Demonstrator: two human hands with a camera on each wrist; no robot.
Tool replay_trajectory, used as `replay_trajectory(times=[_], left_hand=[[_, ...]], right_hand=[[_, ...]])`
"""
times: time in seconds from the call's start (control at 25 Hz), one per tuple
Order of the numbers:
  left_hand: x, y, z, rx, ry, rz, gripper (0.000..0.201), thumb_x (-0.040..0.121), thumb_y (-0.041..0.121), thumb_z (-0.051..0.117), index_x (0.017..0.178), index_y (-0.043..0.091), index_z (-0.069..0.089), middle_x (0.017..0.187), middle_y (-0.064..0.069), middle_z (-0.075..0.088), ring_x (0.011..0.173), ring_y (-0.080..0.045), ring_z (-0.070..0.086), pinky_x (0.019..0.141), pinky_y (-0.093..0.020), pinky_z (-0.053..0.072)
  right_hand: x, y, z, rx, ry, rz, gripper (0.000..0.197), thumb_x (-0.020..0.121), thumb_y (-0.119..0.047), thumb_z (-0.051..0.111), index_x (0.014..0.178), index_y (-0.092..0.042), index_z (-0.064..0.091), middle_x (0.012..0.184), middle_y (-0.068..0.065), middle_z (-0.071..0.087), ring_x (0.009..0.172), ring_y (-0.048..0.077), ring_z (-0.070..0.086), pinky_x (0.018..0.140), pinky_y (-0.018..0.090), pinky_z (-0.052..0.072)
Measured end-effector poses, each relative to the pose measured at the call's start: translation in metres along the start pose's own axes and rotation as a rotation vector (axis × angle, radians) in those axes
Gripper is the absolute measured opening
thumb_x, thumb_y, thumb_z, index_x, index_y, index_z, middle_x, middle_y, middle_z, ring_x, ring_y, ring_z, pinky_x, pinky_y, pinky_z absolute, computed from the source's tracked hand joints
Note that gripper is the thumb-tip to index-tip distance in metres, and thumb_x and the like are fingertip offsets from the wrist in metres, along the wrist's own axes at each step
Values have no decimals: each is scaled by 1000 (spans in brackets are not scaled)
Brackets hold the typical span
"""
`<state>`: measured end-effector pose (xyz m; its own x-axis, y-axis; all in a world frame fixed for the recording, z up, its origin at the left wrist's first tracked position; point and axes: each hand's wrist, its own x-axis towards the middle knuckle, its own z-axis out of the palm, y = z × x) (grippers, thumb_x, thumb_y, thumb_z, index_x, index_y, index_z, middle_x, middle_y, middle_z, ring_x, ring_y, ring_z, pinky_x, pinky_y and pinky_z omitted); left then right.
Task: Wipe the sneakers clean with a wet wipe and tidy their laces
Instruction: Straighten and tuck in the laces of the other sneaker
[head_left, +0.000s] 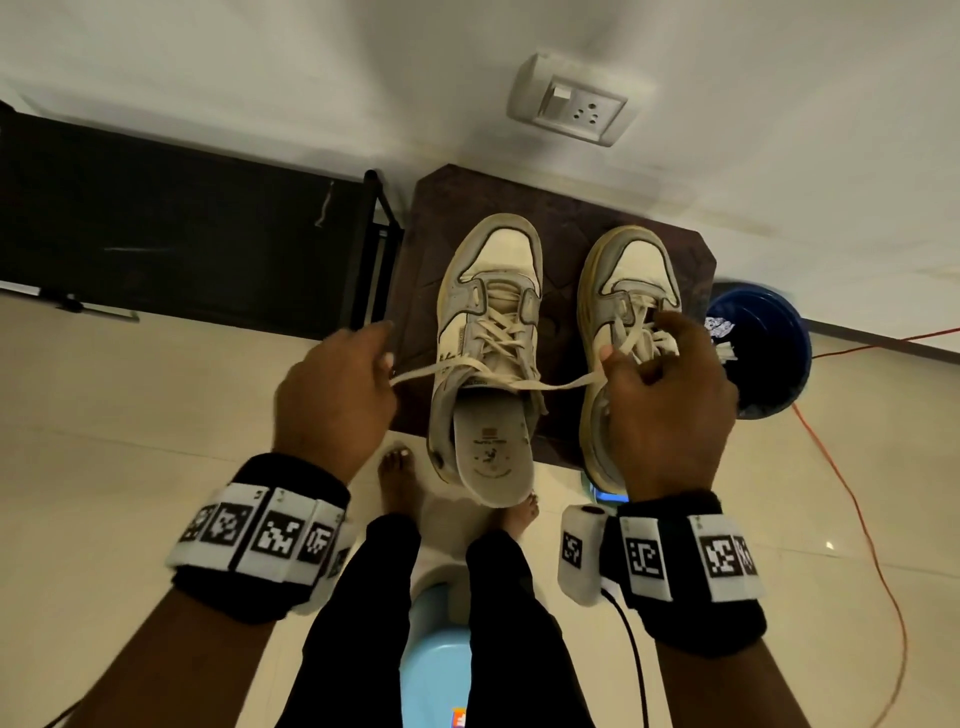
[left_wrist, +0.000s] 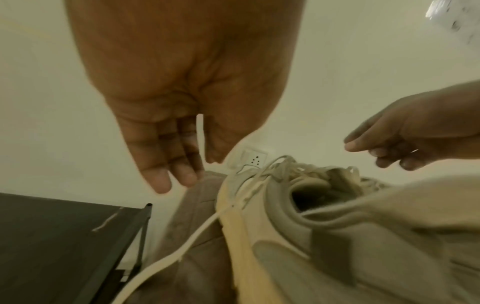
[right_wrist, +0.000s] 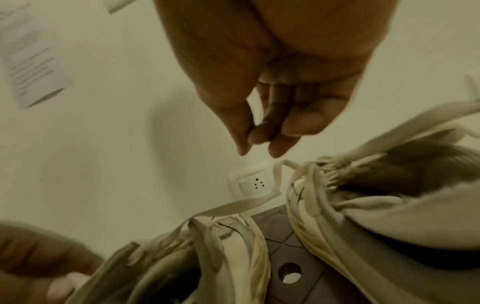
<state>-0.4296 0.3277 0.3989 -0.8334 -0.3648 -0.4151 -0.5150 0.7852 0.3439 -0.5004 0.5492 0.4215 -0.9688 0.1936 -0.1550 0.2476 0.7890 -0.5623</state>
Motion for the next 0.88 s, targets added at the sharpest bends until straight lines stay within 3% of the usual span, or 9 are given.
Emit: replay_trajectory(times=[0.08, 0.16, 0.2, 0.28, 0.36, 0.48, 0.6, 0.76, 0.88], left_hand=[[2, 14, 2, -52, -6, 214, 45, 93, 11, 50, 137, 21, 48, 133, -7, 52, 117, -25, 53, 95, -38, 46], [5, 24, 1, 14, -76, 314, 37, 93, 15, 48, 129, 22, 55, 129, -3, 58, 119, -24, 53, 110, -48, 30], [6, 26, 1, 68, -97, 310, 31, 95, 21, 46, 122, 24, 60, 120, 0, 63, 116, -22, 55, 114, -50, 20], [8, 28, 0, 133, -93, 266, 26, 97, 30, 44, 109, 27, 66, 105, 3, 68, 108, -20, 58, 117, -49, 8], [8, 27, 0, 70, -35, 246, 20, 96, 30, 47, 101, 25, 65, 97, 4, 68, 100, -19, 60, 118, -50, 6], [7, 32, 1, -19, 30, 260, 11, 94, 26, 48, 96, 22, 58, 87, 6, 62, 88, -17, 61, 118, -51, 10], [6, 34, 0, 62, 43, 263, 9, 93, 26, 50, 94, 22, 58, 74, 12, 50, 82, -18, 61, 118, -49, 10], [7, 27, 1, 247, -37, 212, 11, 91, 29, 51, 93, 25, 61, 70, 8, 57, 84, -18, 61, 118, -47, 7], [8, 30, 5, 25, -92, 128, 18, 95, 29, 44, 85, 22, 57, 65, 9, 52, 71, -13, 53, 116, -47, 17]], right_hand=[[-4, -4, 6, 73, -212, -177, 32, 83, -22, 67, 115, -24, 61, 97, -3, 65, 83, 15, 63, 77, 35, 53], [-10, -5, 15, -59, -499, -274, 32, 85, -18, 64, 116, -22, 63, 113, -3, 62, 93, 16, 61, 83, 38, 52], [-10, -3, 17, -125, -561, -285, 30, 86, -21, 63, 116, -22, 64, 112, -2, 64, 95, 18, 62, 84, 38, 52], [-10, 2, 17, -152, -529, -283, 21, 87, -27, 61, 106, -23, 70, 95, -1, 70, 87, 19, 63, 77, 37, 52], [-10, 3, 14, -109, -436, -322, 17, 88, -30, 61, 95, -21, 73, 82, -2, 69, 78, 19, 62, 70, 33, 50], [-3, -2, 16, -47, -352, -414, 20, 90, -30, 58, 95, -18, 73, 81, -1, 65, 80, 20, 57, 70, 32, 46], [6, -3, 23, -114, -276, -372, 22, 90, -29, 56, 96, -17, 73, 85, 3, 69, 85, 25, 57, 75, 35, 47], [6, 2, 26, -229, -314, -255, 21, 88, -30, 58, 88, -18, 75, 79, 4, 71, 81, 25, 61, 74, 36, 50], [7, -4, 20, -96, -364, -206, 28, 88, -32, 58, 66, -20, 69, 61, -2, 62, 68, 20, 59, 65, 31, 46]])
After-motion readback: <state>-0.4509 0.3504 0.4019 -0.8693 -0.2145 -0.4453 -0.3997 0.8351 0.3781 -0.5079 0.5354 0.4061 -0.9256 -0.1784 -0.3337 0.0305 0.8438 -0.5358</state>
